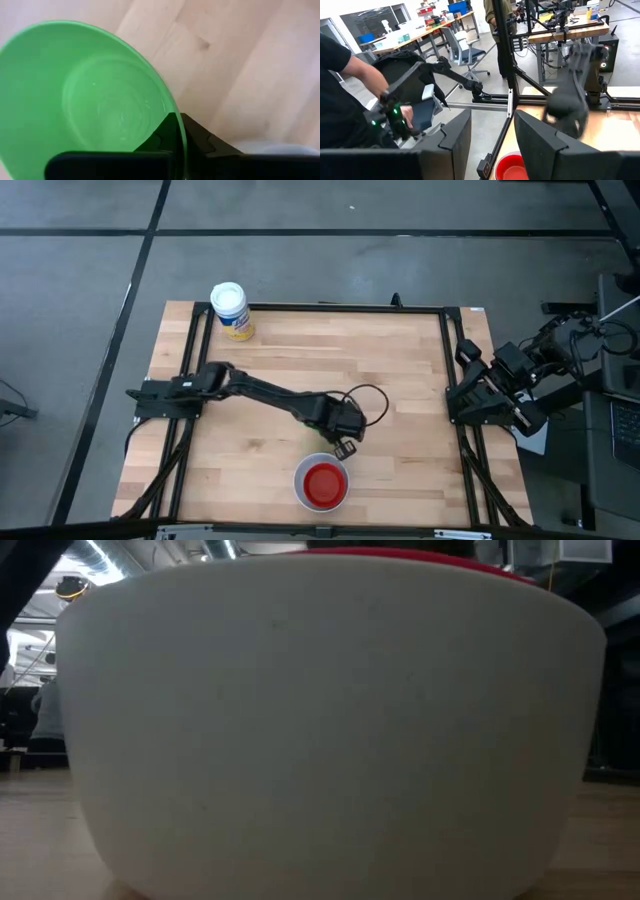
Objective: Nest bowls inside each other
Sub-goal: Put the green bowl on the red bowl
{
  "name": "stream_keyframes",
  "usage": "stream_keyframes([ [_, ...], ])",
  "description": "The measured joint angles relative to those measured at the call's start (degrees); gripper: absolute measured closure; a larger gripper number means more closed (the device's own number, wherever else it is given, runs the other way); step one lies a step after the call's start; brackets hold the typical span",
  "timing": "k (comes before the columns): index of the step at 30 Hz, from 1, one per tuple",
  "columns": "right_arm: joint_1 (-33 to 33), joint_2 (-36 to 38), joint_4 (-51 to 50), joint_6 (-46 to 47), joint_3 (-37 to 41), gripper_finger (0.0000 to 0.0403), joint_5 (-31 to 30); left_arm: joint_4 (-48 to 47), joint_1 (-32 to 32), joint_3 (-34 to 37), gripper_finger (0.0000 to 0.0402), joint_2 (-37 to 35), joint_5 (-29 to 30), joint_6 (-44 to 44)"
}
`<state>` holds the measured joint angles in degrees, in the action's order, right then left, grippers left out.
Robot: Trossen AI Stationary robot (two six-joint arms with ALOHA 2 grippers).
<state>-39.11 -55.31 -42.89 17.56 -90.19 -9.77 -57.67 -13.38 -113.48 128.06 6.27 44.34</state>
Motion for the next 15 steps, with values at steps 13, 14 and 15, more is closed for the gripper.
stream_keyframes([
  [13, 0.0, -0.13, 0.06, -0.99, -0.01, 0.025, -3.9, -0.41, -17.26, -0.38, 0.0399, -10.79, 4.79, 13.84],
  [14, 0.0, -0.24, 0.27, -1.14, -0.02, 0.025, -3.98, 0.11, -17.5, -0.36, 0.0399, -9.95, 4.67, 14.27],
  [15, 0.0, -0.44, 0.71, -1.14, -0.02, 0.025, -3.99, 0.54, -17.52, -0.34, 0.0399, -9.01, 4.62, 14.29],
])
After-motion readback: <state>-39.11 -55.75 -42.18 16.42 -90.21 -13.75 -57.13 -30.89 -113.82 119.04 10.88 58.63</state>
